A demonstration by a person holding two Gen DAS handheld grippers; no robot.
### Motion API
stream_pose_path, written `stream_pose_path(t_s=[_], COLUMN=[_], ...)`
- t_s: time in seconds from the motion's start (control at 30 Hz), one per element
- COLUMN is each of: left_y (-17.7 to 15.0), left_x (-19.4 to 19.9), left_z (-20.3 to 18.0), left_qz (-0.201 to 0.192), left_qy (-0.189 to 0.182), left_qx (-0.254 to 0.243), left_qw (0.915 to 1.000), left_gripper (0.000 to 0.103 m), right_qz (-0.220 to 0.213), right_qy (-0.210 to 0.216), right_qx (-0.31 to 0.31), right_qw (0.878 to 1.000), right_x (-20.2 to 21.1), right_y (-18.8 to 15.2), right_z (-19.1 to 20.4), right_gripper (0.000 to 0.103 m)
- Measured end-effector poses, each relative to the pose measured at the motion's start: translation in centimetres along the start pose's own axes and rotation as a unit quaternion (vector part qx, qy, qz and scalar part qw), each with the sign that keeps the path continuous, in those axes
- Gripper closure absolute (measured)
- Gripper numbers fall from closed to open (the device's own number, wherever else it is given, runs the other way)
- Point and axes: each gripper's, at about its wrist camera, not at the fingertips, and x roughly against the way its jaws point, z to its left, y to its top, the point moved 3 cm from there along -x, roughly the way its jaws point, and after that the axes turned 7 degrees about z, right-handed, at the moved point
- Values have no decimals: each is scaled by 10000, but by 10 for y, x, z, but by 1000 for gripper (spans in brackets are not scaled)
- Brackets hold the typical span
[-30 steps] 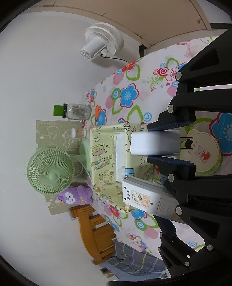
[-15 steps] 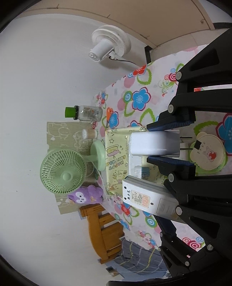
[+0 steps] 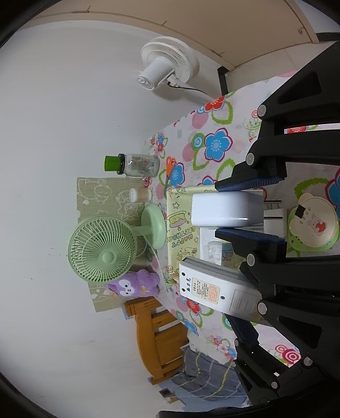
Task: Organize rigid objects
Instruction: 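Carry the white power bank with the left tool while the right tool carries the white plug over the basket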
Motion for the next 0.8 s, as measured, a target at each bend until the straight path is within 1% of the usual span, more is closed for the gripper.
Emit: stream_pose_path(t_s=[0.43, 0.8], left_y=[15, 32], left_x=[-12, -29], left_z=[7, 13], left_qz=[0, 31], left_qy=[51, 81], left_qx=[52, 49], left_qw=[10000, 10000], left_gripper=[56, 56], right_qz=[-5, 34], right_qy=[0, 62], right_qx=[25, 6], right_qw=[10000, 10000], right_x=[-15, -36], right_y=[17, 34], right_z=[1, 0], right_gripper=[71, 71])
